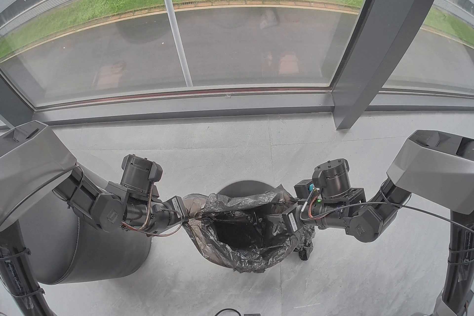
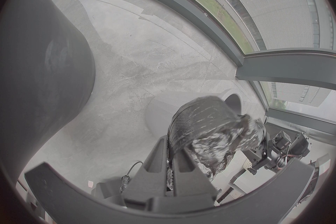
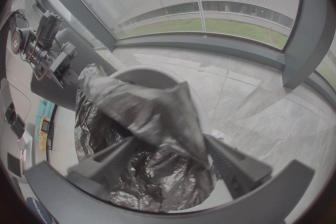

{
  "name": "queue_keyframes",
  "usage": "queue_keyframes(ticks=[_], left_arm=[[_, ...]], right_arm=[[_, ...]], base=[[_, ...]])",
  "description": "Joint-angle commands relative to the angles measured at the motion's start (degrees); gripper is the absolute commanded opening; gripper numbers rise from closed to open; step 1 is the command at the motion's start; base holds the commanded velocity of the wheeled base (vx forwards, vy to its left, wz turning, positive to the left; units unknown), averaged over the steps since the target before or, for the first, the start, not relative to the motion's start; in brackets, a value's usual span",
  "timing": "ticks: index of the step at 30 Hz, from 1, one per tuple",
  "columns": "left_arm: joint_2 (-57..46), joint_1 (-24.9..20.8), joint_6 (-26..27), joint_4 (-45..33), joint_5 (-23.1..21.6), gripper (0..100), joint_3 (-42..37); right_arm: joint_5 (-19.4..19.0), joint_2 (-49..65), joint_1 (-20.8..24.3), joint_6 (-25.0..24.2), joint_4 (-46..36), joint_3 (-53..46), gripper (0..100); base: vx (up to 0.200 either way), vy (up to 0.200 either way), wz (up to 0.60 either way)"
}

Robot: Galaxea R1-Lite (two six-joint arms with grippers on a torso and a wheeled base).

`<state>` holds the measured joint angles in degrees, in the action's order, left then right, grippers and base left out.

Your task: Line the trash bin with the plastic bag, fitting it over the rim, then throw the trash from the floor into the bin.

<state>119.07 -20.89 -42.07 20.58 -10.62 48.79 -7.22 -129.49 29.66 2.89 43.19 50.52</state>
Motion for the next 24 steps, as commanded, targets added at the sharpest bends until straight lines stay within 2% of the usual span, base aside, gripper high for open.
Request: queue_keyframes(ticks=[1, 16, 22, 24], left_arm=[[-0.41, -0.02, -0.03, -0.01, -0.02, 0, -0.01], [-0.24, -0.02, -0.12, 0.08, -0.10, 0, -0.10], [0.11, -0.02, -0.12, 2.01, -1.07, 0, -0.27], [0.11, -0.02, -0.12, 3.15, -1.42, 0, -0.53]], right_arm=[[-0.17, 1.26, 0.05, 0.01, 1.37, -1.30, 100], [0.36, 1.43, 0.66, 0.01, 3.83, -2.09, 100], [4.49, 0.64, 1.81, 0.10, 3.57, 1.16, 100], [4.76, 0.29, 2.51, 0.10, 3.21, 1.95, 100]], base=[[0.000, 0.000, 0.00], [0.000, 0.000, 0.00], [0.000, 0.000, 0.00], [0.000, 0.000, 0.00]])
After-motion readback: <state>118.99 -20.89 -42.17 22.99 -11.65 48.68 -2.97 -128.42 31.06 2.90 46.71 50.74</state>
